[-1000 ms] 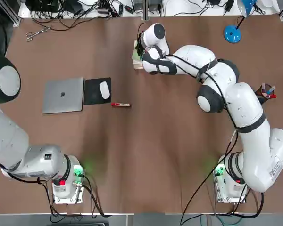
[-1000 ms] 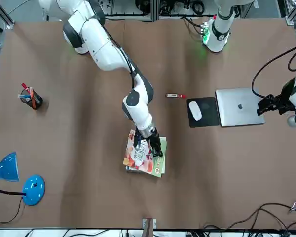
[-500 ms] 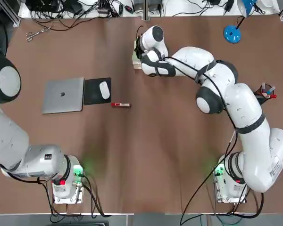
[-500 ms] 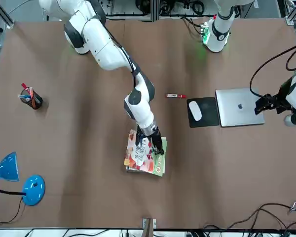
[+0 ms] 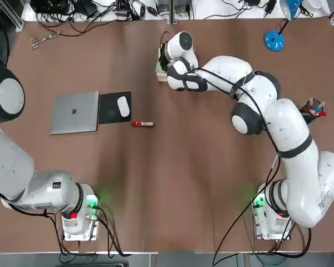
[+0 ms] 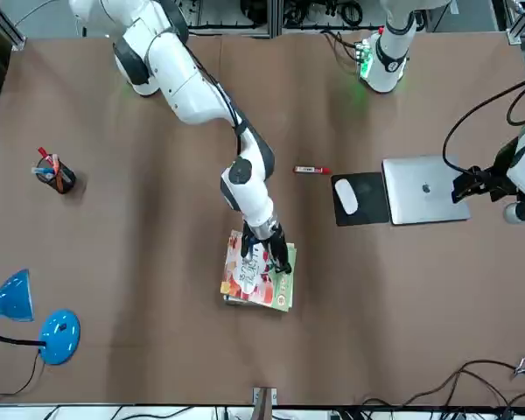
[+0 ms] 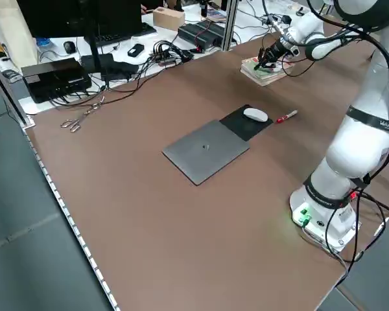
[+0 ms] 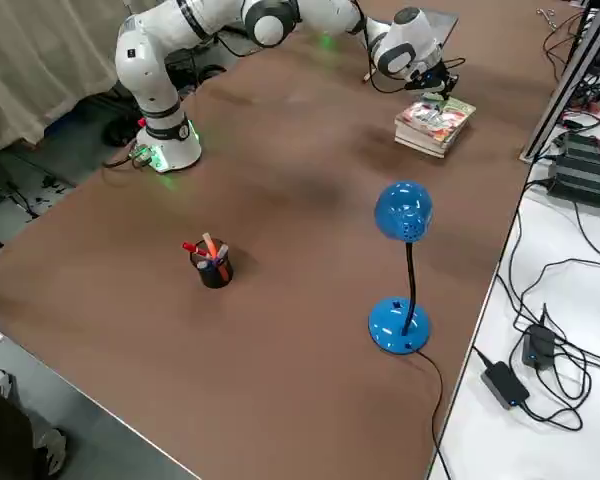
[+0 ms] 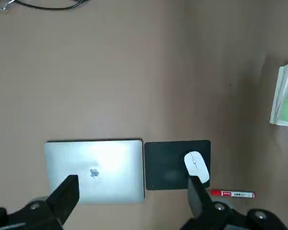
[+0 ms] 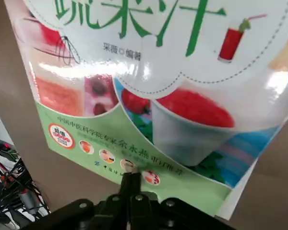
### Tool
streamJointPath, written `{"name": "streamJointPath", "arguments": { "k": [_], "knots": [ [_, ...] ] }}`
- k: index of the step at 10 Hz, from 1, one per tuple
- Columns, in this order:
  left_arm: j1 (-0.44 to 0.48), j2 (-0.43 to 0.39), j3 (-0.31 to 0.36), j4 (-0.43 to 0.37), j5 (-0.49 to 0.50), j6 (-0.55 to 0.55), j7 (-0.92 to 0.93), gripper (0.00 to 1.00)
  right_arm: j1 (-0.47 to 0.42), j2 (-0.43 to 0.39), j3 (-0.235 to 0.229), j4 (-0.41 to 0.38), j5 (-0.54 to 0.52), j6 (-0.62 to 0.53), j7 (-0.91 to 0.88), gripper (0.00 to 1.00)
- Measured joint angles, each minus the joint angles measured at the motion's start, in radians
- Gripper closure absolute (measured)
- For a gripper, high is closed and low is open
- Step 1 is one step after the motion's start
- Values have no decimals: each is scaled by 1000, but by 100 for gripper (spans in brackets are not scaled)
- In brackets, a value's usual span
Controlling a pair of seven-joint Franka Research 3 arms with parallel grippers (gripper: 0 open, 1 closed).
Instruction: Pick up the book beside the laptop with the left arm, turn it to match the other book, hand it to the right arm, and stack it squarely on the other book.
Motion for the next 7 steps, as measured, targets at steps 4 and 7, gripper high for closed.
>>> {"name": "streamJointPath", "arguments": {
  "k": [4, 7],
  "knots": [
    [0, 0, 0, 0, 0, 0, 0, 0, 5, -4, -4, -9, -12, 6, 0, 99],
    [1, 0, 0, 0, 0, -1, 0, 0, 19, -11, -18, -23, -14, 10, 0, 99]
  ]
}}
